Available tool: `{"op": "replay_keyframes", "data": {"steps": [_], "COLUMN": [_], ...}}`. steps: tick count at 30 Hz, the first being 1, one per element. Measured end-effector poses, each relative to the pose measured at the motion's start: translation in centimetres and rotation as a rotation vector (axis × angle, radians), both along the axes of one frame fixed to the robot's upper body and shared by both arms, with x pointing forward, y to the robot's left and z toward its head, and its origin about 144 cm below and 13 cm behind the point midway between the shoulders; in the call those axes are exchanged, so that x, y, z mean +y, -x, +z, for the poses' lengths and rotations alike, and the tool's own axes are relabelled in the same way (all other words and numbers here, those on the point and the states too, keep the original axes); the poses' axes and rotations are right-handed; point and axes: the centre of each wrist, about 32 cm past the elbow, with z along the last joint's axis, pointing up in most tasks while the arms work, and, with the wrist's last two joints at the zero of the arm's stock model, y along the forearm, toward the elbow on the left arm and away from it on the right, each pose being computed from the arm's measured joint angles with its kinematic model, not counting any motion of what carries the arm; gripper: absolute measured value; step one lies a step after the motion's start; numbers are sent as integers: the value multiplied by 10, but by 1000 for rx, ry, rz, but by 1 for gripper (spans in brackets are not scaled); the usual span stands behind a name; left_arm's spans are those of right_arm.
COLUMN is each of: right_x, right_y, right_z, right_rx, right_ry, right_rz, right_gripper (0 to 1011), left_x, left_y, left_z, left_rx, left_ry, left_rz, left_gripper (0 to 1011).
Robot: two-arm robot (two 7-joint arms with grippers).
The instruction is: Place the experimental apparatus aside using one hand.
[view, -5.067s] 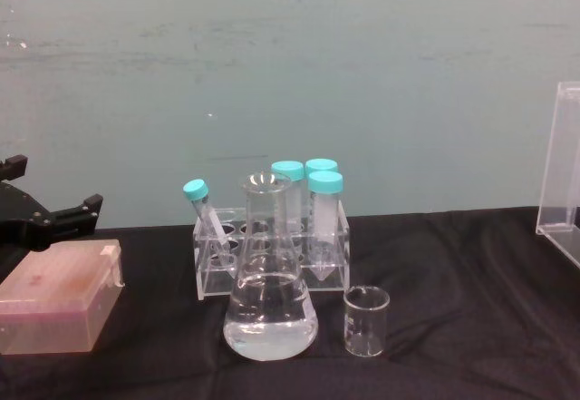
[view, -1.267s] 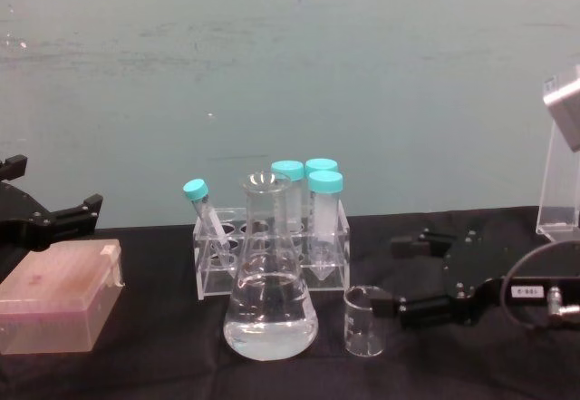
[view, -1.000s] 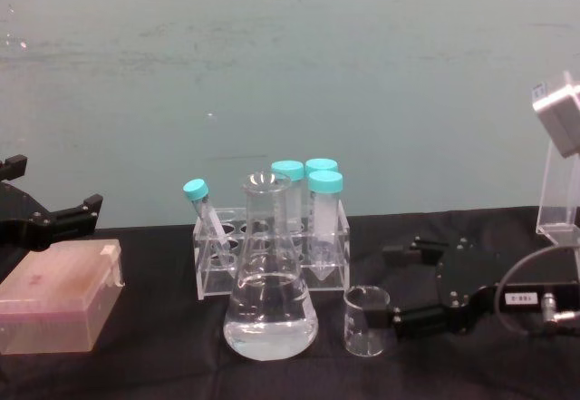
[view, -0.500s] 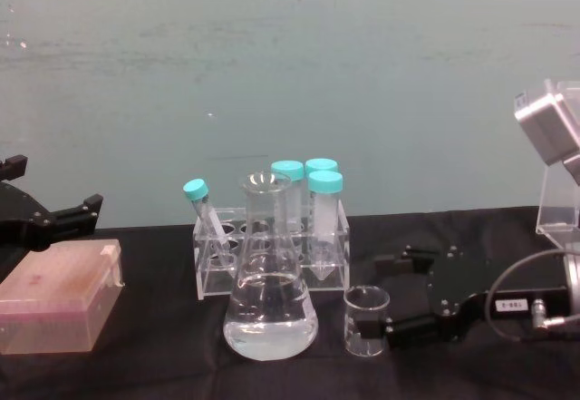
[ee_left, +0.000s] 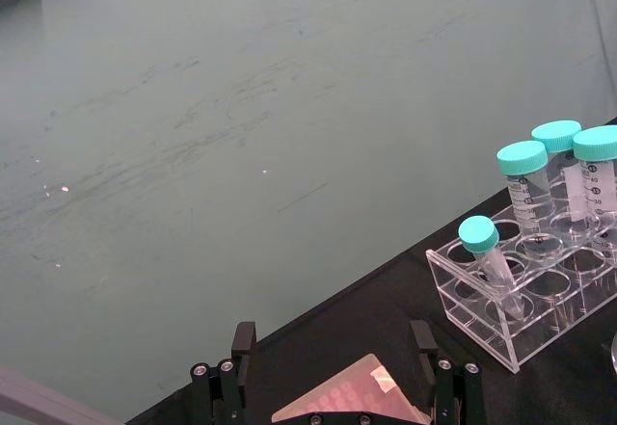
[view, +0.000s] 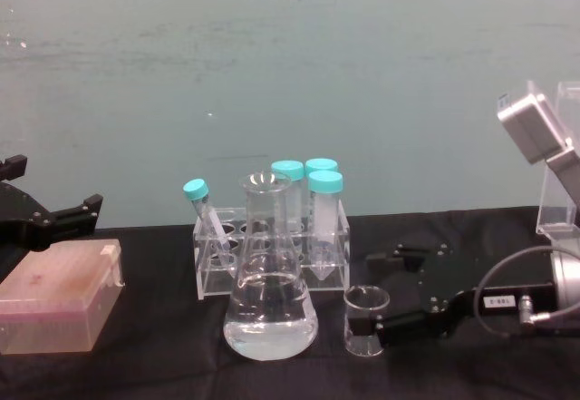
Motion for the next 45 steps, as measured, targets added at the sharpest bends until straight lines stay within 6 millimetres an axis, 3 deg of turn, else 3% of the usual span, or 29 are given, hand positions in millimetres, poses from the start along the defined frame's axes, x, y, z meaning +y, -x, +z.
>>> {"op": "replay_keyframes", "data": {"steps": [45], "right_x": [3], "right_y": [-5], "right_z": [-5], "right_rx": [35], "right_ry": [21], "right_rz": [-22], "right_gripper": [1003], "left_x": [0], "left_y": [0], "left_z": [0], "left_rx": [0], "left_ry": [0], "left_rz": [0], "left_gripper": [1000]}}
